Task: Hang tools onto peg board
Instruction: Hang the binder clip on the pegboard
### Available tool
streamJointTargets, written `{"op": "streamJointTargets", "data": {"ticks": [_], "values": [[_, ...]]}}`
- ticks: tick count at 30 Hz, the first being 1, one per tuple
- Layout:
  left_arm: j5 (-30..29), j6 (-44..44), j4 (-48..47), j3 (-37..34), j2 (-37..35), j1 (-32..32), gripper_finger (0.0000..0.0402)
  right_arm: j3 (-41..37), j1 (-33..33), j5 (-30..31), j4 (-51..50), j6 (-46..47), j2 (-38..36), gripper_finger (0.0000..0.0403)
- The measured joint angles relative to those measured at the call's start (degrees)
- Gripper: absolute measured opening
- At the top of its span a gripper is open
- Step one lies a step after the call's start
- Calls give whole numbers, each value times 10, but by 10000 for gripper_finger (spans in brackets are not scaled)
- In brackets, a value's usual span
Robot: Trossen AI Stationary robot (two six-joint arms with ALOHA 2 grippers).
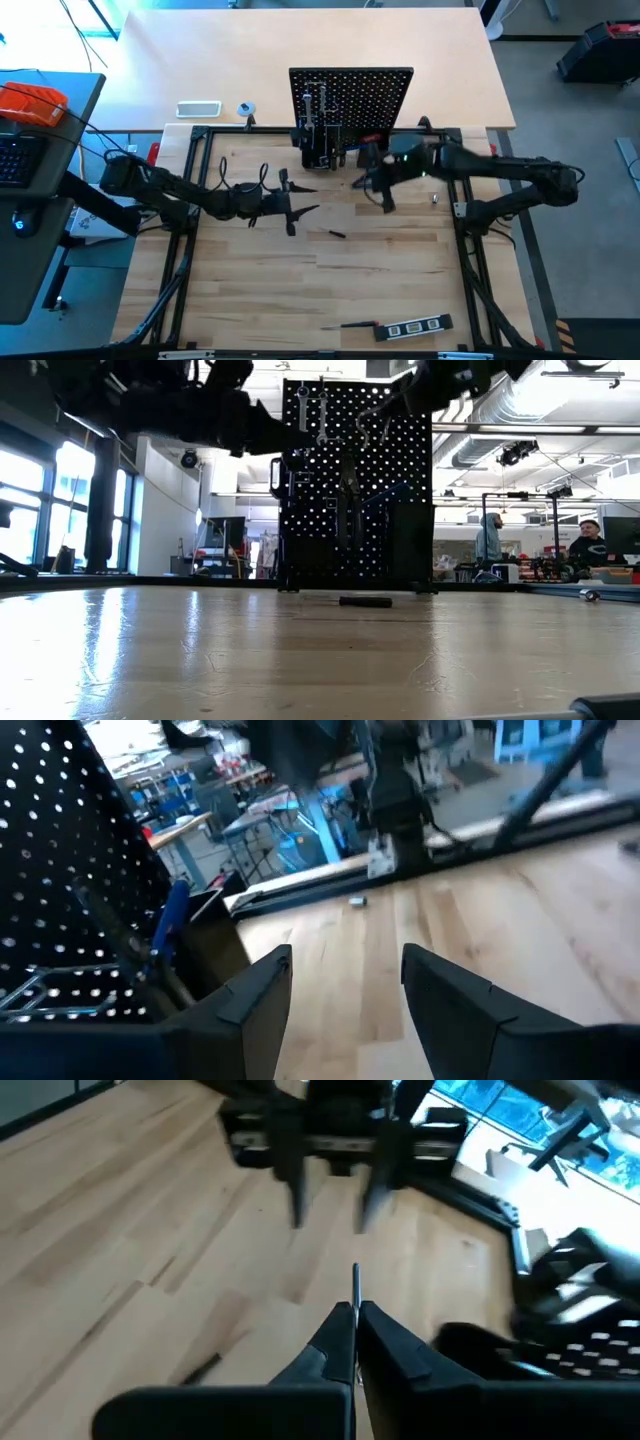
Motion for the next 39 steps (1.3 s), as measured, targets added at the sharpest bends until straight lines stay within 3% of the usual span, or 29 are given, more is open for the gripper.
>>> {"op": "streamJointTargets", "data": {"ticks": [8, 13, 17, 20, 30, 34, 39], "values": [[13, -32, 67, 1, 47, -12, 184, -179, 98, 99, 294, 88, 0, 0], [14, -6, 125, 7, 74, -33, 184, -235, 151, 137, 442, 112, 0, 0], [16, 22, 162, 27, 96, -44, 184, -239, 183, 181, 454, 112, 0, 0], [67, 26, 165, 52, 110, -46, 184, -238, 200, 207, 456, 111, 0, 0], [96, 23, 102, 125, 149, -48, 179, -238, 224, 232, 474, 106, 0, 0], [84, 23, 104, 128, 145, -48, 145, -238, 224, 237, 465, 106, 0, 0], [85, 30, 97, 128, 144, -47, 64, -238, 224, 242, 467, 106, 0, 0]]}}
